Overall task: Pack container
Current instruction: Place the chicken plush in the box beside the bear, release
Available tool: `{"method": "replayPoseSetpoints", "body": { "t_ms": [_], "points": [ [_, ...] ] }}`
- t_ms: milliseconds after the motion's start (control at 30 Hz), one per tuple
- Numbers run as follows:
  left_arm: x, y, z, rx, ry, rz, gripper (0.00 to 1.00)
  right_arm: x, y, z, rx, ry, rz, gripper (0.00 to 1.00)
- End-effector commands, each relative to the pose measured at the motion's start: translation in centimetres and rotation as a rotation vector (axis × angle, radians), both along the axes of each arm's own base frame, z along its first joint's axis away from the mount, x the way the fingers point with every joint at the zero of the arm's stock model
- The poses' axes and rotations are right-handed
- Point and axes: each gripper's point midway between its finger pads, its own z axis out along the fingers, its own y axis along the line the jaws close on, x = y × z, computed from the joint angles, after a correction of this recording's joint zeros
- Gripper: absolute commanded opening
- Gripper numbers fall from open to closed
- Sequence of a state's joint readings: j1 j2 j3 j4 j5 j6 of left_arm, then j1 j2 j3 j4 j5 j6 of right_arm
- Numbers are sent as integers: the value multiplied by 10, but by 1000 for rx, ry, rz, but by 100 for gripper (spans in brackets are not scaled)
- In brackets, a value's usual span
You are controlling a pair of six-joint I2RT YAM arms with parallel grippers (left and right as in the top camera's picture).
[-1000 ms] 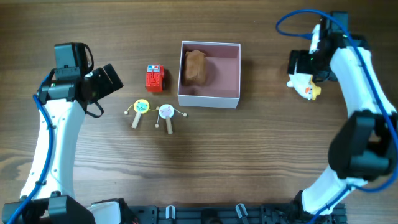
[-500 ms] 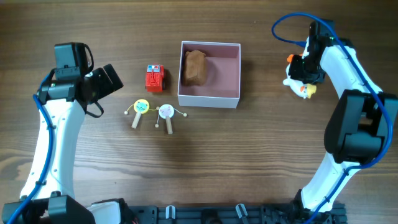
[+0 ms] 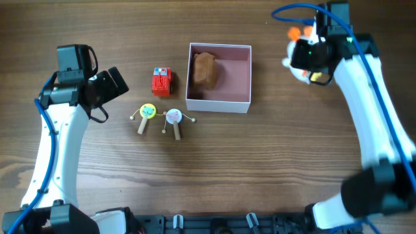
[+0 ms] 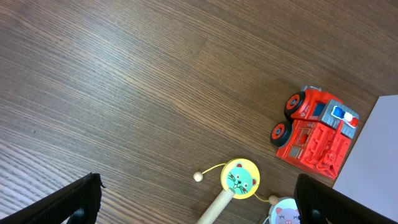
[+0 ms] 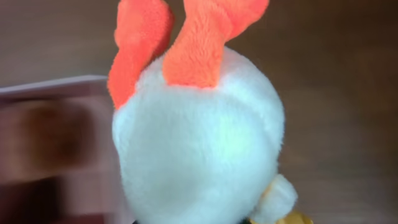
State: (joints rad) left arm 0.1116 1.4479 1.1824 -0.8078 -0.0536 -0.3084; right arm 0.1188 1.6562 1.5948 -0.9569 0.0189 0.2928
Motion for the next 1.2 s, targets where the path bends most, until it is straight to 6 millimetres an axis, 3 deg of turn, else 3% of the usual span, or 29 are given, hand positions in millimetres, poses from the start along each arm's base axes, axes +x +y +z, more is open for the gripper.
{"method": "replayPoseSetpoints", "body": {
  "t_ms": [0, 67, 133, 333, 367, 400, 567, 600, 633, 700, 733, 767, 967, 1167],
  "points": [
    [5, 0, 4, -1, -13, -15, 100, -15, 49, 46, 113, -107, 17, 4],
    [5, 0, 5, -1, -13, -15, 100, -17, 71, 47, 140, -111, 40, 4],
    [5, 0, 4, -1, -13, -15, 100, -15, 91, 34, 179, -84, 23, 4],
    [5, 0, 4, -1, -13, -15, 100, 11, 141, -42, 199, 5, 32, 4],
    [5, 0, 4, -1, -13, -15, 100, 14, 145, -53, 194, 19, 32, 4],
    [5, 0, 5, -1, -13, -15, 100, 22, 149, -80, 183, 52, 31, 4],
    [5, 0, 4, -1, -13, -15, 100, 35, 155, -134, 144, 106, 45, 4],
    [5, 0, 5, -1, -13, -15, 100, 39, 156, -141, 130, 98, 75, 9],
    [5, 0, 4, -1, -13, -15, 100, 43, 158, -145, 114, 87, 110, 21],
    [5, 0, 5, -1, -13, -15, 100, 47, 160, -143, 92, 61, 163, 52],
    [5, 0, 5, -1, -13, -15, 100, 47, 160, -140, 84, 54, 181, 63],
    [5, 0, 4, -1, -13, -15, 100, 47, 160, -136, 74, 45, 206, 67],
    [5, 0, 4, -1, -13, -15, 100, 35, 159, -75, 71, -19, 280, 75],
    [5, 0, 4, -1, -13, -15, 100, -15, 157, 31, 195, -134, 349, 77]
  ]
}}
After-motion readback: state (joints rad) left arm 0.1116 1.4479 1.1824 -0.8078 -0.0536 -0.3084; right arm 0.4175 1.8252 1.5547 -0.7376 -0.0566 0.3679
